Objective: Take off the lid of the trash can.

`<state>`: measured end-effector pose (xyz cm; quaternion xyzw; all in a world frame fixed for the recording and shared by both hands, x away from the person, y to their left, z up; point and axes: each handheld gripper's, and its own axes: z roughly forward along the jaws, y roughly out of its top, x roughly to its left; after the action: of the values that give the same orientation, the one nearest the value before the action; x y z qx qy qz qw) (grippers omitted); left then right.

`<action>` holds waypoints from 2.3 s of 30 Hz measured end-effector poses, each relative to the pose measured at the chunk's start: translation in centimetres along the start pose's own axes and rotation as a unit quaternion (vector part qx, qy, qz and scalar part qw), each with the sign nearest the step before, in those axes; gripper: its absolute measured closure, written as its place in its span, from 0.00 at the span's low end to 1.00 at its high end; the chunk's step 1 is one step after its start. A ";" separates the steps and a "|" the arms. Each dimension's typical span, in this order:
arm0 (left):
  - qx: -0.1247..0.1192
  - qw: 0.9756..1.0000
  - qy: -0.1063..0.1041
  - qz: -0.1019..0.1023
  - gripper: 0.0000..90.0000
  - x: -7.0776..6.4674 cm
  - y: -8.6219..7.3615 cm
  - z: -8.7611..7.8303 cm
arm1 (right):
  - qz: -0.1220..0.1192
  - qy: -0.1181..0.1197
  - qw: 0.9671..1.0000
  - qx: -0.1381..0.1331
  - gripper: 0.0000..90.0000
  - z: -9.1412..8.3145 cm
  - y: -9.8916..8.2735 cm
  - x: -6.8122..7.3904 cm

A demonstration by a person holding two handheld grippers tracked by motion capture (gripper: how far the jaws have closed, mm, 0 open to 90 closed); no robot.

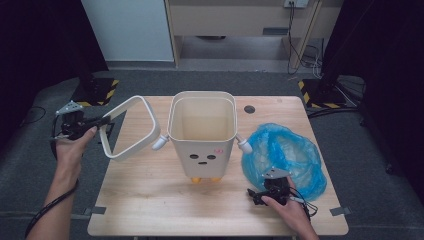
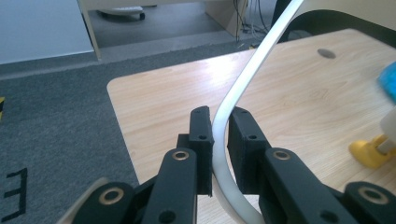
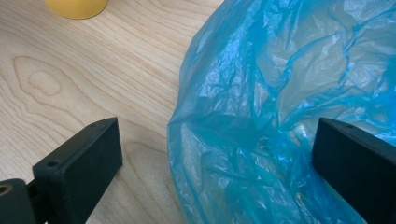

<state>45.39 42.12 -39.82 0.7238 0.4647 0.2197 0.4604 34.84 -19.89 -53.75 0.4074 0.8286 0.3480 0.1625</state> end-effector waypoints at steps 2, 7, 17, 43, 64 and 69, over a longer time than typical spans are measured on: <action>0.000 1.000 -0.002 -0.001 0.89 -0.1 -0.4 0.4 | 0.000 0.000 1.000 0.000 0.02 0.0 0.0 0.0; 0.005 1.000 -0.001 0.000 0.89 -0.3 -1.2 0.9 | 0.000 0.000 1.000 0.000 0.02 0.0 0.0 0.0; 0.019 1.000 -0.010 0.007 0.89 -1.5 -3.3 2.0 | 0.000 0.000 1.000 0.000 0.02 0.0 0.0 0.0; 0.098 0.993 0.011 0.056 0.89 -4.3 -10.0 4.2 | 0.000 0.000 1.000 0.000 0.02 0.0 0.0 0.0; 0.144 0.986 0.032 0.072 0.88 -4.8 -11.7 5.0 | 0.000 -0.001 1.000 0.000 0.02 0.0 0.0 0.0; 0.142 0.987 0.045 0.056 0.72 -4.9 -11.7 5.1 | 0.002 -0.001 1.000 0.001 0.02 0.0 0.0 0.0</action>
<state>41.37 37.20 -51.91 0.7962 0.4700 0.2096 0.3181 34.81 -19.89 -53.75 0.4091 0.8280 0.3473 0.1626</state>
